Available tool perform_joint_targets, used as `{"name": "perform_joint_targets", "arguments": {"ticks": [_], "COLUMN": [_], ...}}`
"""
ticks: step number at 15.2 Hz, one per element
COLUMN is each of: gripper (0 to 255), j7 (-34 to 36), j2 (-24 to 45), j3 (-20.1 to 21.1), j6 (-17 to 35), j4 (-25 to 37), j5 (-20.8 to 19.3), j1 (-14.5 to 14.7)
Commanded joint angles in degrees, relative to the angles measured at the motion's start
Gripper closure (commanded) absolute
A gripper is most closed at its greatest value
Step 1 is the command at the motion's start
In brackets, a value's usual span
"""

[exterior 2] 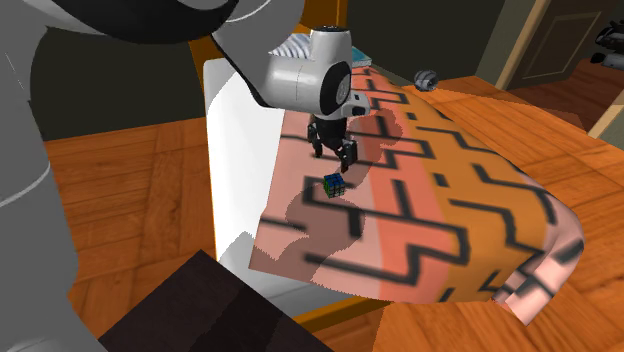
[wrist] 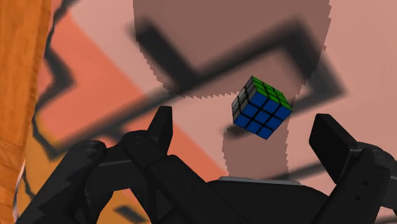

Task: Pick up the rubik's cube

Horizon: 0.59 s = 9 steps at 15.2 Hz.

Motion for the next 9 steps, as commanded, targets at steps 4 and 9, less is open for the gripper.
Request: {"name": "perform_joint_targets", "arguments": {"ticks": [4, 9], "gripper": [0, 0], "j7": [1.9, 3.1], "j2": [11.7, 23.5], "j3": [-0.7, -1.4], "j6": [0.8, -0.1], "j4": [10.1, 22.1], "j5": [-1.1, -1.5], "j1": [1.2, 2.4]}}
